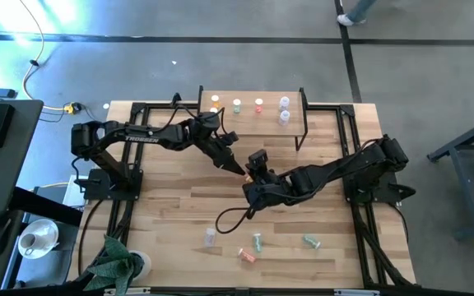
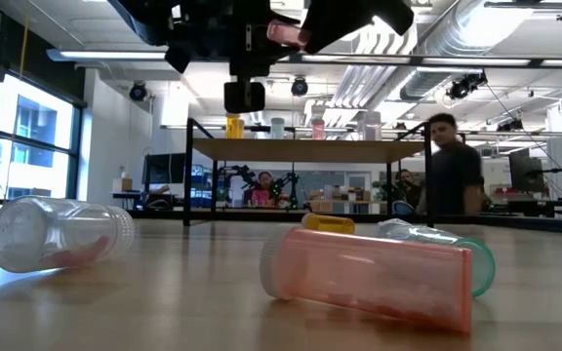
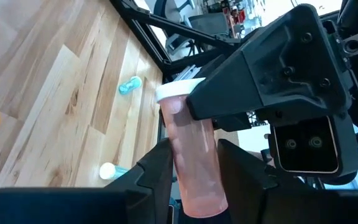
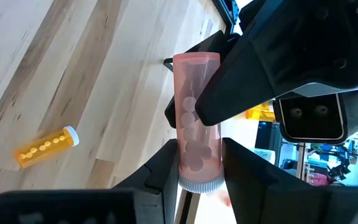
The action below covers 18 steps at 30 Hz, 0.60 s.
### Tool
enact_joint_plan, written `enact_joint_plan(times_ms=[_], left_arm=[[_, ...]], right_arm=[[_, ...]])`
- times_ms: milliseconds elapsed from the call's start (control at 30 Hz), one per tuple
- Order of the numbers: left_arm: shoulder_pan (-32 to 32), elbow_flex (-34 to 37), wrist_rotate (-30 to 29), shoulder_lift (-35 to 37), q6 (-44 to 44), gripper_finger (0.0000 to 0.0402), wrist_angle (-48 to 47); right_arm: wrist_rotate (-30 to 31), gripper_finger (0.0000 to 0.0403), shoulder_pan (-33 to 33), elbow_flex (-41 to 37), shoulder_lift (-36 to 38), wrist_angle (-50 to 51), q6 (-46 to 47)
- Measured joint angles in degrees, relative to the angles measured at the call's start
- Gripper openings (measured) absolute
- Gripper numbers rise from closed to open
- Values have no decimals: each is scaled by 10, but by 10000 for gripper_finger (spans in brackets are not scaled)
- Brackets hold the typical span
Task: Pick and place medicine bottles onto shelf by color
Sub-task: Put the pink pill bottle on the shelf aligned with the pink pill bottle
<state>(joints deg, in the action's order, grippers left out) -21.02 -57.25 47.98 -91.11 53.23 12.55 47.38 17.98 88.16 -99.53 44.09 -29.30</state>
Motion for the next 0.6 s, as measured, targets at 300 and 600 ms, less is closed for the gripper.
enact_joint_plan(times_ms=[300,600], left_arm=[[0,1,0,0,-1,101,6],[0,1,7,0,-13,101,10]], right_arm=[[2,97,0,0,0,2,-5],[6,131,6,0,1,-18,10]])
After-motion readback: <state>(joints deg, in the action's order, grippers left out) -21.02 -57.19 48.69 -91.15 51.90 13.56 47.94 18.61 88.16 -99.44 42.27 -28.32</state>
